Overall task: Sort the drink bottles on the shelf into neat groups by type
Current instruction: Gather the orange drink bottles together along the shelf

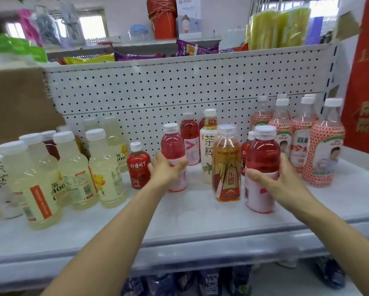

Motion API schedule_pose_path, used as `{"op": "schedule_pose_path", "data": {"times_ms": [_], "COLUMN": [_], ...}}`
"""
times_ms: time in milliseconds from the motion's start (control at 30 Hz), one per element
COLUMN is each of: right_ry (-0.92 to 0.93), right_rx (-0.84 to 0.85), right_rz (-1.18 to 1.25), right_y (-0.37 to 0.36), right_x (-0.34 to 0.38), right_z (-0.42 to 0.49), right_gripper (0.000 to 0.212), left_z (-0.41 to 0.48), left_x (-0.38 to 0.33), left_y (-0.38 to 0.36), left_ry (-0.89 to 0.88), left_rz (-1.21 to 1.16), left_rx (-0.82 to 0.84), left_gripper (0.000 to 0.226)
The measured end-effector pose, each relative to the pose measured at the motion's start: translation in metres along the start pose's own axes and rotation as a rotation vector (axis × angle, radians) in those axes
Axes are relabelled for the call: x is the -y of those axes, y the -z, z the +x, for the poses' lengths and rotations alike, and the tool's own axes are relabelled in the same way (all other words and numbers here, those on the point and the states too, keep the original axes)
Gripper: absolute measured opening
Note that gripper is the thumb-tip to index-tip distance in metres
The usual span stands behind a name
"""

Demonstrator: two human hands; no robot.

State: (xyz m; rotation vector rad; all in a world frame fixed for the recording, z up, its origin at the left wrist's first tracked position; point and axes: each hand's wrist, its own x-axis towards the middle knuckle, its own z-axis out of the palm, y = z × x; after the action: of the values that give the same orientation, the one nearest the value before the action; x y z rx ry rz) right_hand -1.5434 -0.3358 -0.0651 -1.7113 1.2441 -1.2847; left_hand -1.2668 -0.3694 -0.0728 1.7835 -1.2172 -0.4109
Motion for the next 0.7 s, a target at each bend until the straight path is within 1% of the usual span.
{"op": "schedule_pose_path", "data": {"times_ms": [67,167,200,233,267,300,333,367,433,500,533,600,667,700], "right_ry": [0.000,0.013,0.016,0.022,0.028,0.032,0.035,0.036,0.039,0.041,0.039,0.032,0.033,0.037], "right_rx": [0.016,0.043,0.054,0.067,0.079,0.086,0.088,0.090,0.102,0.118,0.126,0.142,0.152,0.158], "right_rz": [-0.005,-0.001,0.002,0.009,0.012,0.012,0.010,0.013,0.028,0.039,0.045,0.051,0.054,0.057], "right_y": [0.001,0.004,0.005,0.005,0.006,0.006,0.006,0.006,0.006,0.007,0.008,0.009,0.010,0.010], "right_x": [-0.001,-0.002,-0.002,-0.002,-0.002,-0.003,-0.003,-0.004,-0.004,-0.004,-0.005,-0.007,-0.009,-0.009], "right_z": [0.001,0.002,0.003,0.004,0.005,0.005,0.006,0.007,0.008,0.009,0.009,0.011,0.012,0.012], "right_gripper": [0.065,0.069,0.068,0.066,0.063,0.061,0.060,0.058,0.055,0.055,0.056,0.059,0.061,0.060], "left_z": [0.032,0.032,0.027,0.022,0.015,0.008,0.000,-0.005,-0.005,0.000,0.004,0.015,0.021,0.021], "left_x": [0.008,-0.011,-0.019,-0.026,-0.032,-0.038,-0.047,-0.056,-0.076,-0.097,-0.106,-0.112,-0.110,-0.108], "left_y": [-0.007,-0.007,-0.008,-0.009,-0.012,-0.016,-0.020,-0.024,-0.031,-0.033,-0.033,-0.036,-0.038,-0.037], "left_ry": [-0.005,-0.022,-0.028,-0.053,-0.111,-0.203,-0.301,-0.371,-0.413,-0.359,-0.314,-0.260,-0.291,-0.323], "left_rz": [-0.042,-0.143,-0.140,-0.105,-0.072,-0.084,-0.138,-0.210,-0.305,-0.374,-0.392,-0.362,-0.316,-0.294], "left_rx": [0.013,0.046,0.009,-0.068,-0.175,-0.263,-0.285,-0.249,-0.108,0.043,0.121,0.244,0.271,0.262], "left_gripper": [0.087,0.071,0.068,0.067,0.064,0.060,0.056,0.054,0.060,0.069,0.069,0.057,0.039,0.036]}}
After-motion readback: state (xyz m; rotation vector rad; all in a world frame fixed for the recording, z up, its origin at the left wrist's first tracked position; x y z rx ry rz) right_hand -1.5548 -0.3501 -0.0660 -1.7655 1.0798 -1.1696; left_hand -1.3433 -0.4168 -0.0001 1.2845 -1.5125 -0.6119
